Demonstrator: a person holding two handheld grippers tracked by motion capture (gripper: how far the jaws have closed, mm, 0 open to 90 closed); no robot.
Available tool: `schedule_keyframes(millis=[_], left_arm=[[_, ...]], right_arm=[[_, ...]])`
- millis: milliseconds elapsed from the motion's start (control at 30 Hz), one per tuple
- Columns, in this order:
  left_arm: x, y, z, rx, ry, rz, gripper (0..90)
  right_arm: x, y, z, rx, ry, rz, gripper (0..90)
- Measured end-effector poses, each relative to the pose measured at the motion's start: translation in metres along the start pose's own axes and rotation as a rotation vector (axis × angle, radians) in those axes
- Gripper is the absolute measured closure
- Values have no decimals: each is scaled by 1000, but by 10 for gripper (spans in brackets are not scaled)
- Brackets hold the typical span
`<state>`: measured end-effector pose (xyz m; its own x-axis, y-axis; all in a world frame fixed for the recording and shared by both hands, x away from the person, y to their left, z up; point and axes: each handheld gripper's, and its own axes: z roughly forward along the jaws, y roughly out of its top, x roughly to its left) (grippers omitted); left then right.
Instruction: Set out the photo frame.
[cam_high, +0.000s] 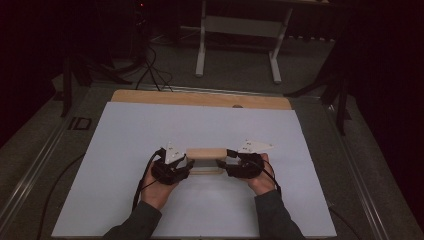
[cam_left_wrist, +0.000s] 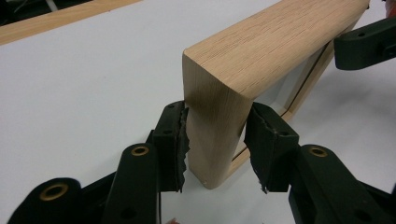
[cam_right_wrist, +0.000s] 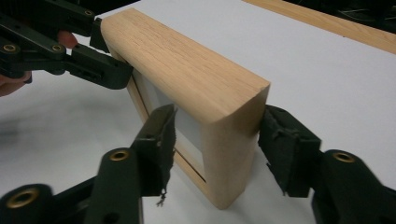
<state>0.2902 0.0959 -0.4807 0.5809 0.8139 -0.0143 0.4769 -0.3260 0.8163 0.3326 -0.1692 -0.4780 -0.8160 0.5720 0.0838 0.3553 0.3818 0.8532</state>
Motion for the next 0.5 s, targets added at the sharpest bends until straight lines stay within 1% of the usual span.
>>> schedule_keyframes(millis=[167,300,433,467,500], left_arm=[[2,0,0,-3,0,-6,616],[3,0,0,-7,3,-4,639],[4,1,1,-9,1,-7,652],[5,1,2,-11,1,-8,657],[5,1,2,-11,0,-8,659]], right_arm=[[-1,0,-1,-1,-3,0,505],[-2,0,-1,-2,-1,-1,508],[0,0,1,0,-8,-11,527],[0,0,3,5,0,-15,538],[1,0,4,5,-6,-21,539]])
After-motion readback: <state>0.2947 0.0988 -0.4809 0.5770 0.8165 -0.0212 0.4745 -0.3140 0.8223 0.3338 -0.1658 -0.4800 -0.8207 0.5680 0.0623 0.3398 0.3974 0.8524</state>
